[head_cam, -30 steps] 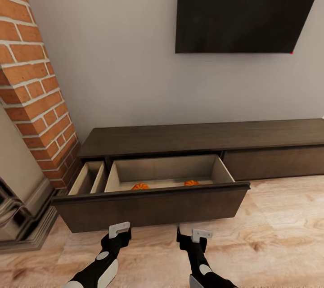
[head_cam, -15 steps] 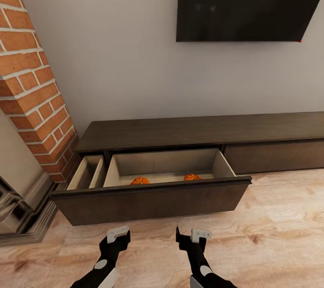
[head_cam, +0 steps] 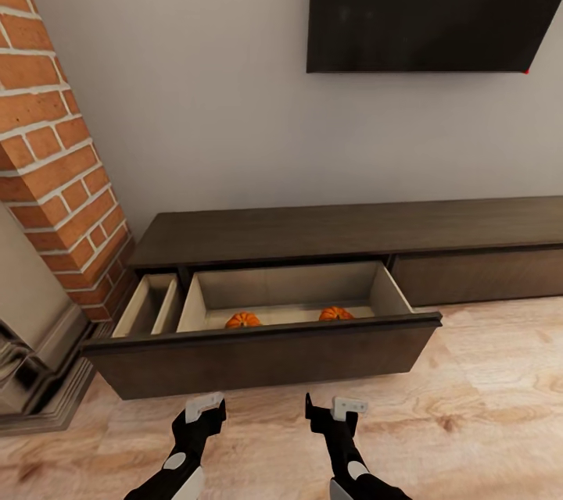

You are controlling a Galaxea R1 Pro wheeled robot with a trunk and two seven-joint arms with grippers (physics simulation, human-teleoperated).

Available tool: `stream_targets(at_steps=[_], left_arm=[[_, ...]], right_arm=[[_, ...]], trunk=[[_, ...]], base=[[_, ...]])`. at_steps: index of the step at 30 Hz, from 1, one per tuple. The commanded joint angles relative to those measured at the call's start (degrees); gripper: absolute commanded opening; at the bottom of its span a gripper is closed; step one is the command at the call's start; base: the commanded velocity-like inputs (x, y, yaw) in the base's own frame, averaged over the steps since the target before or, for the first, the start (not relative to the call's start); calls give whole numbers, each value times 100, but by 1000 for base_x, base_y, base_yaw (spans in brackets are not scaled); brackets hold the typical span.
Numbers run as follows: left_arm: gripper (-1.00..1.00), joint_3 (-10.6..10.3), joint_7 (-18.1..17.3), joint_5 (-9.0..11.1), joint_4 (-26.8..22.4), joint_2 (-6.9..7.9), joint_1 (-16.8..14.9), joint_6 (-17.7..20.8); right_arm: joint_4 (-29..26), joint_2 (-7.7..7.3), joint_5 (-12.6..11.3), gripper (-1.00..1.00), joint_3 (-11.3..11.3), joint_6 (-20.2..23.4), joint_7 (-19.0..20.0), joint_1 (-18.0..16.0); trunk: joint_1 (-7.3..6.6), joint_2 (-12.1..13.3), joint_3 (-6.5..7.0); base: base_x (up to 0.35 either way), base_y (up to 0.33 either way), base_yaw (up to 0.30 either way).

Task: Place each of the two pumpkins and all three candles from the living room inside a cabinet in the living room (use any cabinet), then make sure every cabinet is closed, and position the cauldron so it is next to a table in the living room.

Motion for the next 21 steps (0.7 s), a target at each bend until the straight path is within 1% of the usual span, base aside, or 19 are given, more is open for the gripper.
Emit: stream_targets(at_steps=[1, 6, 21], left_arm=[[100, -49, 45, 26, 1, 1, -4, -21], [100, -49, 40, 31, 1, 4, -4, -18], [100, -50, 35, 51, 1, 8, -4, -12]], right_arm=[[-1, 2, -18, 100, 49, -12, -47, -5], [-1, 21, -22, 100, 48, -1, -55, -5], [-1, 55, -31, 100, 48, 24, -65, -5]], trunk=[[1, -2, -5], [1, -2, -5], [1, -2, -5]], base=[[176, 0, 0], [91, 0, 0], [211, 0, 0]])
